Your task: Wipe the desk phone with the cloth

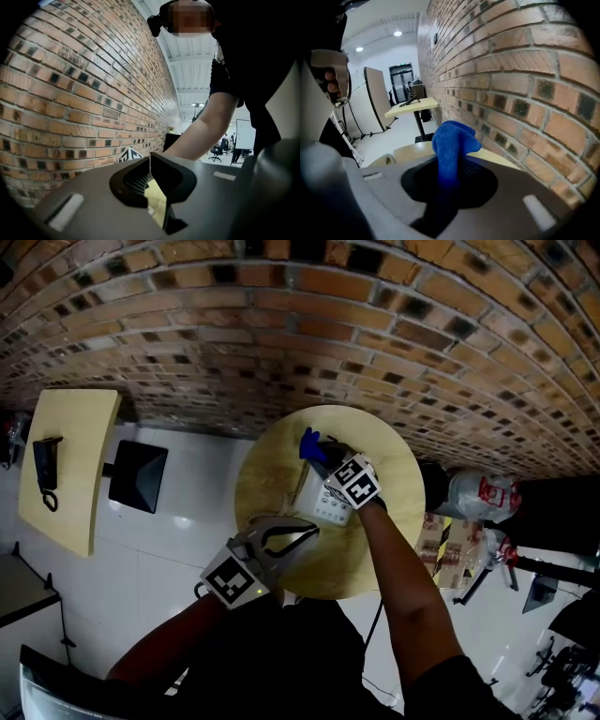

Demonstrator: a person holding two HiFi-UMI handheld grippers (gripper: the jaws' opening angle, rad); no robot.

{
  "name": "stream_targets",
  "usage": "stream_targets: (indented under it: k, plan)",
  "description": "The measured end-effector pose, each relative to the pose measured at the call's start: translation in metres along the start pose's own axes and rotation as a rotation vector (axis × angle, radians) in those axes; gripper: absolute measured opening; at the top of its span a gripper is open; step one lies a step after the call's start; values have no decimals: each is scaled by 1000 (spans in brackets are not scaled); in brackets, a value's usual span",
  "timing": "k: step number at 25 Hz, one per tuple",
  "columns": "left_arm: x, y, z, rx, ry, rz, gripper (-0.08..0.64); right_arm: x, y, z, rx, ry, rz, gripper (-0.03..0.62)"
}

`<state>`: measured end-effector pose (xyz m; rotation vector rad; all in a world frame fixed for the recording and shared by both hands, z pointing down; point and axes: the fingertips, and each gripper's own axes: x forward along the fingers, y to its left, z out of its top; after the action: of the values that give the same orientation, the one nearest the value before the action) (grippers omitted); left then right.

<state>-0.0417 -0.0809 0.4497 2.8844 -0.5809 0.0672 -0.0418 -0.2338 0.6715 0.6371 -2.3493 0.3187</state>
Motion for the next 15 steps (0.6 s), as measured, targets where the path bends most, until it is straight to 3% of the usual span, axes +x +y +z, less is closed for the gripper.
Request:
stream_targets:
  k: [4,10,13,15]
  plan:
    - [-3,7,2,-1,-15,12,8,6,66,-13,-49,13,68,77]
    - [1,10,1,8,-17,3,8,13,158,-70,-64,109,187,77]
    - [5,5,-3,12,1,-7,8,15,182,-91,-65,156,229,77]
    - [8,1,-6,15,14,-16,8,9,183,-95,-38,135,215,77]
